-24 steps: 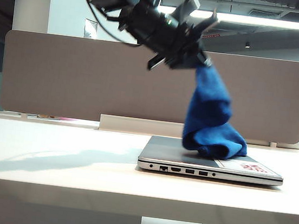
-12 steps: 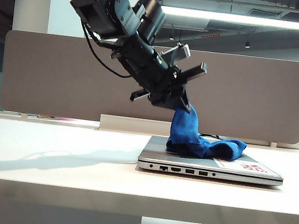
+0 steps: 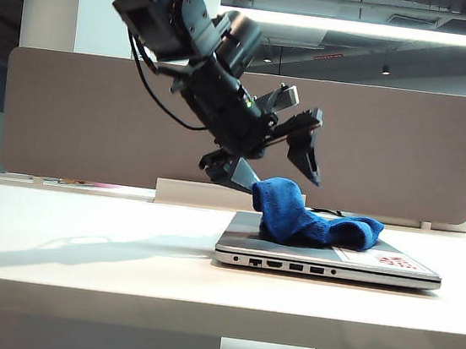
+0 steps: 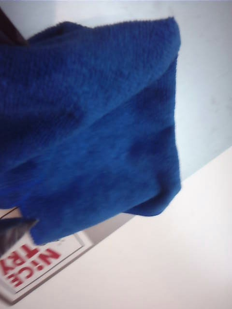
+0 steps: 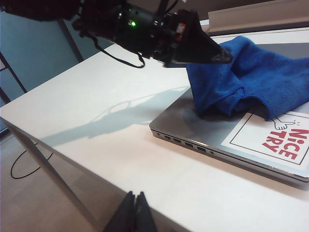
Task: Pick up the blue rag and put it over the laptop.
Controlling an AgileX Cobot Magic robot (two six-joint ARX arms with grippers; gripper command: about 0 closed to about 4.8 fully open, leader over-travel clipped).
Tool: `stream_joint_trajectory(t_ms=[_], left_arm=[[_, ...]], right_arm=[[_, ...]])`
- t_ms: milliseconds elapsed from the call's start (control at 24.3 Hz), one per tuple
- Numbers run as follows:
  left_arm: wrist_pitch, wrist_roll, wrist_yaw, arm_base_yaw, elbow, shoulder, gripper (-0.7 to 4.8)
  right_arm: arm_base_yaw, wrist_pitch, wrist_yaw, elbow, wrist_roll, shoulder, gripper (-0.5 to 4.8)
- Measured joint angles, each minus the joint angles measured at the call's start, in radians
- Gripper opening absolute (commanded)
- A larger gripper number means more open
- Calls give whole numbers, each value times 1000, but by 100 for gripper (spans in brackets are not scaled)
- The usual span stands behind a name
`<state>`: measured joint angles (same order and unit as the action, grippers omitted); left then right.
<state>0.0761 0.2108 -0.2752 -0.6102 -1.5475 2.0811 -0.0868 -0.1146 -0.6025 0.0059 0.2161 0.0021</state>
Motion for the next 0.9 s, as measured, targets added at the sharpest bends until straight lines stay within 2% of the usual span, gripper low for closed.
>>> stream_joint_trajectory(t_ms=[82, 165, 288, 370, 452, 535, 658, 823, 905], left_arm=[[82, -14, 3, -1, -44, -11, 415], [180, -69, 38, 9, -100, -23, 415], [353, -139, 135, 11, -190, -24, 415], [430, -148, 142, 10, -228, -25, 411], [461, -148, 142, 10, -229, -36, 376], [486, -150, 142, 10, -229, -49, 312], [506, -161, 143, 11, -229, -70, 150], [534, -210, 145, 11, -229, -108, 2], [550, -238, 145, 11, -229, -138, -6]], right_arm=[[0, 0, 0, 0, 0, 0, 0], [0, 0, 0, 0, 0, 0, 0], [0, 0, 0, 0, 0, 0, 0], [0, 0, 0, 0, 0, 0, 0], [0, 0, 0, 0, 0, 0, 0], [0, 0, 0, 0, 0, 0, 0], [0, 0, 4, 0, 0, 0, -1], [0, 0, 30, 0, -1, 0, -1], [0, 0, 57, 0, -1, 0, -1]])
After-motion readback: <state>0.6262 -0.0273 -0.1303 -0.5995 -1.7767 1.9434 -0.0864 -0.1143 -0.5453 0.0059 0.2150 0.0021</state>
